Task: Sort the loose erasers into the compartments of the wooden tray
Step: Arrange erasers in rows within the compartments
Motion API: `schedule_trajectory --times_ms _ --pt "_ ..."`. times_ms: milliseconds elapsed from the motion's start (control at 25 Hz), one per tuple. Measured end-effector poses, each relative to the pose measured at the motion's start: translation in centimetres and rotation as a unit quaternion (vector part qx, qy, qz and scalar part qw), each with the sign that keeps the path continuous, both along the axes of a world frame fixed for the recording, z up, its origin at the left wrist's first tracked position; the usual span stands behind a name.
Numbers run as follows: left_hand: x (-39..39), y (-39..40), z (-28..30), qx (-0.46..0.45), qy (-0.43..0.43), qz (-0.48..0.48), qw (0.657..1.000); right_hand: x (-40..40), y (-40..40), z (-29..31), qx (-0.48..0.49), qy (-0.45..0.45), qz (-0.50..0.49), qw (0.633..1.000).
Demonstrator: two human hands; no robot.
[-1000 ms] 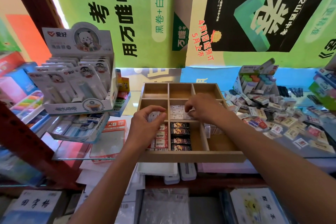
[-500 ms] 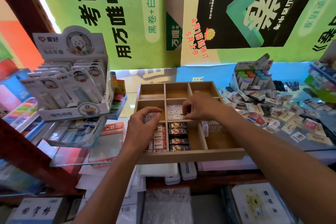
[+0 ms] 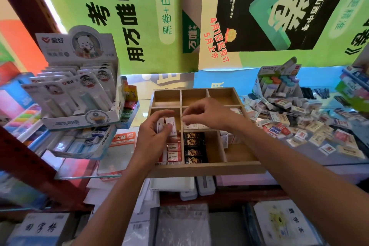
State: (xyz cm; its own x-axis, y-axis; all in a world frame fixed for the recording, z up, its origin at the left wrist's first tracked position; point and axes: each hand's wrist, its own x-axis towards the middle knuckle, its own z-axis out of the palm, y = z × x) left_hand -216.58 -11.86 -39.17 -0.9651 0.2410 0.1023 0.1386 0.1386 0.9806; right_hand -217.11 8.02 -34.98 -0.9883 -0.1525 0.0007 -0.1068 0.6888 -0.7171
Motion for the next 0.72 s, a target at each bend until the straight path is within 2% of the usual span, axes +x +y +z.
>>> schedule_trajectory --times_ms 80,320,400,720 --pt "0.0 -0.1 -0.1 -0.007 0.016 0.009 1.0 0.6 -1.8 -0.1 -0.038 -0.025 0.029 0.999" --pt "0.1 -0.1 -0.1 0.026 0.012 -0.01 1.0 1.0 -2.6 -1.3 -0.155 -0.042 -0.064 0.985" --pt "0.1 -0.1 0.0 0.008 0.016 -0.011 1.0 1.0 -2.3 -1.3 -0.185 -0.04 -0.07 0.979" --pt "0.3 0.2 0.2 -0.013 0.022 0.004 1.0 1.0 -1.9 -0.8 -0.205 -0.036 -0.055 0.977"
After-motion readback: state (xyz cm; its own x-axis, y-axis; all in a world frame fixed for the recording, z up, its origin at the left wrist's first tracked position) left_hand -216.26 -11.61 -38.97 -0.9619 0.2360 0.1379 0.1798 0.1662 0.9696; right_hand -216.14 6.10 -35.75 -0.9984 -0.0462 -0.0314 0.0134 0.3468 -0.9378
